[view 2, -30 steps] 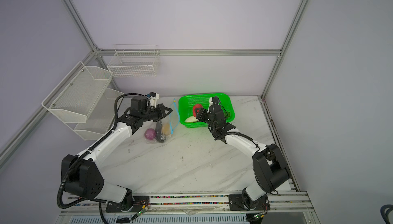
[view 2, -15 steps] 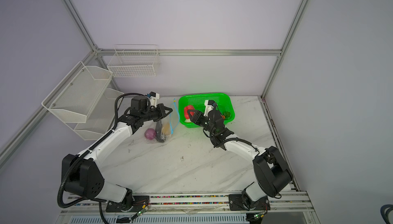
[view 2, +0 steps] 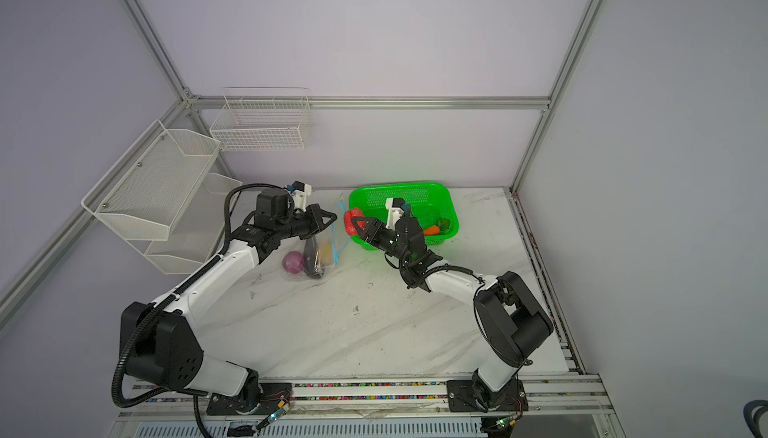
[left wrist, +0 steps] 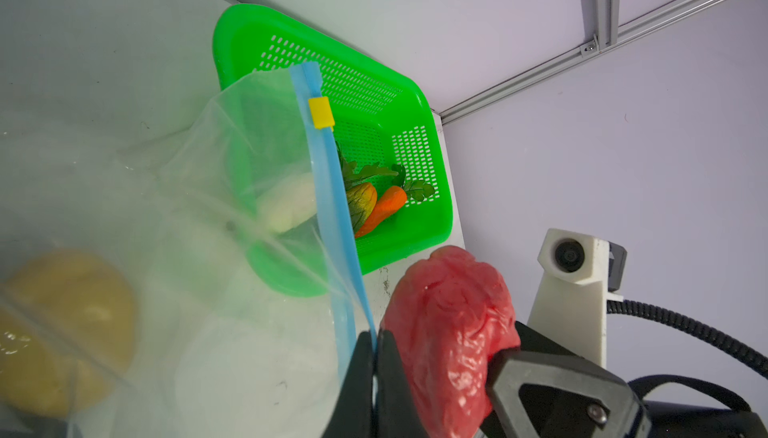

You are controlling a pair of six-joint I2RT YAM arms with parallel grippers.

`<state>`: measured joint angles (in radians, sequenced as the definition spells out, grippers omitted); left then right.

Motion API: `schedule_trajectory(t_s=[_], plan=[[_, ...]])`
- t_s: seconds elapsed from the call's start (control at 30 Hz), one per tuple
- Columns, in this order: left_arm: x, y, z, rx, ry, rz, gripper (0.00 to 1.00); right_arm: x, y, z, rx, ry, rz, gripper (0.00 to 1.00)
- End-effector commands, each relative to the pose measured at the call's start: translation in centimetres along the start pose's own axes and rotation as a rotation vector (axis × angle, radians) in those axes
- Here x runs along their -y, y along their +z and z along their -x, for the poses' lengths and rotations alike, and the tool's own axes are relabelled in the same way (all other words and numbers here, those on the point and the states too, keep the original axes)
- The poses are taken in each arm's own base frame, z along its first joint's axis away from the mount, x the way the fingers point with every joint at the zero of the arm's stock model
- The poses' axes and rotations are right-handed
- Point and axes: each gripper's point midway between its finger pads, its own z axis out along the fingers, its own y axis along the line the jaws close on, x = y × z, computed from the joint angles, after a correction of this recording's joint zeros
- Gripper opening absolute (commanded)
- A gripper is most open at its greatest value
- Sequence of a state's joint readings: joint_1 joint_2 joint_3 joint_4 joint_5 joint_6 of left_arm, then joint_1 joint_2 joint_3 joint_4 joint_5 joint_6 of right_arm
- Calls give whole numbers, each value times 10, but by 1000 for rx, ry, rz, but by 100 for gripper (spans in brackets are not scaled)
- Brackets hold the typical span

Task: Place the food in the zip-top bag and seal the zipper
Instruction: 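Lift the red pepper and carry it with the right gripper toward the bag mouth, then lower the red pepper into the open bag and open the right gripper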

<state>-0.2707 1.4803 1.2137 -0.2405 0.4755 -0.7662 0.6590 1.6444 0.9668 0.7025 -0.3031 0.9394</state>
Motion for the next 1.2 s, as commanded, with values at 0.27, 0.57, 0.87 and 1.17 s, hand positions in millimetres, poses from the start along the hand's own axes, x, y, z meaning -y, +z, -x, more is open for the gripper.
schedule_trajectory(t_s=[0.27,0.57,0.87,1.17], plan=[[10,-12,-1,32,29,-26,0,-19,21,-11,-5,30,84,50],[23,-27,4,59,46,-51,0,-6,28,-21,-42,44,59,50],[26,-28,4,58,45,-58,0,2,34,-27,-71,40,30,50],[26,-26,5,55,43,-59,0,-1,37,-31,-116,-45,-30,49]])
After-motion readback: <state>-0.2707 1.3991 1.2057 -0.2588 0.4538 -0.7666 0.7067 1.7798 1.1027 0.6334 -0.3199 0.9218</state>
